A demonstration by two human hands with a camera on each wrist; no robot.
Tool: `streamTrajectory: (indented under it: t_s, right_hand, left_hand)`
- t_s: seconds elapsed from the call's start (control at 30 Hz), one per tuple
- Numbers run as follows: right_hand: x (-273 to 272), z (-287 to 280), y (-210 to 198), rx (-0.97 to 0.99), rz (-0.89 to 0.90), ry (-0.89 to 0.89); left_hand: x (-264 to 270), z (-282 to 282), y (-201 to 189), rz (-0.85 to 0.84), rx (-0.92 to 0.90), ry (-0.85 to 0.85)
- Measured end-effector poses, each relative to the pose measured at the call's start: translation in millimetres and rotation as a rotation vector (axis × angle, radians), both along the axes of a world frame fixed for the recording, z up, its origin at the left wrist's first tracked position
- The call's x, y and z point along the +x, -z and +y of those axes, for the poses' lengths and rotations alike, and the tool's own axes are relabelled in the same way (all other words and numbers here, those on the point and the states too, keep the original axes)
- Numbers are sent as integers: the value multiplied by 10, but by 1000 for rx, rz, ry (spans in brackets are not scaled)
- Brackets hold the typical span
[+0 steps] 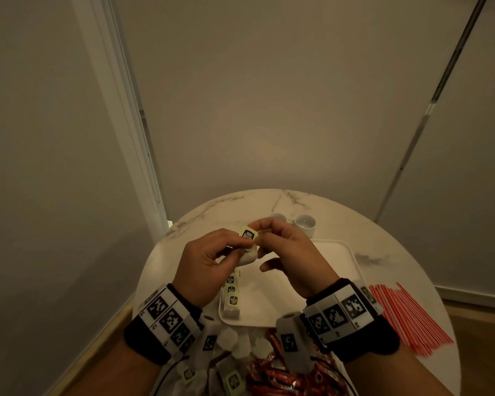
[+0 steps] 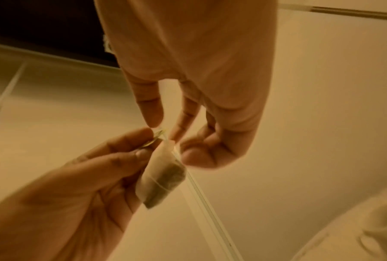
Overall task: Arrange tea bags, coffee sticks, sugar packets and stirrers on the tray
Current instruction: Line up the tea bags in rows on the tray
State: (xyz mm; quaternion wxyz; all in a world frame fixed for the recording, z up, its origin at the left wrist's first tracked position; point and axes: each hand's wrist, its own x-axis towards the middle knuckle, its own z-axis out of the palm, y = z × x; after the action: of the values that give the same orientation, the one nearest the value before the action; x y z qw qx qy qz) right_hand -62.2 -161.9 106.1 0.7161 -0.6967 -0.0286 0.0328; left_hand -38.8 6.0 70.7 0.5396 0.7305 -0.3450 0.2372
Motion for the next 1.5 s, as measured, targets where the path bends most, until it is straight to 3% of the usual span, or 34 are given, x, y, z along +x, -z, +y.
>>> streamTrajectory:
  t_s: [0.17, 0.3, 0.6, 0.93, 1.5]
  right_hand:
    - [20, 23, 10, -200, -253, 105]
    - [16, 4, -42, -168, -284, 93]
    - [-6, -53, 9, -307, -310, 55]
    - [-33, 20, 106, -647, -518, 187]
    - [-69, 89, 175, -728, -447, 241]
  left_hand:
    - [-41, -31, 18, 106, -25, -42]
    - [-118, -104, -22, 390, -238, -17]
    - [-90, -118, -58, 660, -344, -11]
    - [-94, -122, -33, 681, -431, -99]
    - [-175, -251, -30, 665, -546, -78]
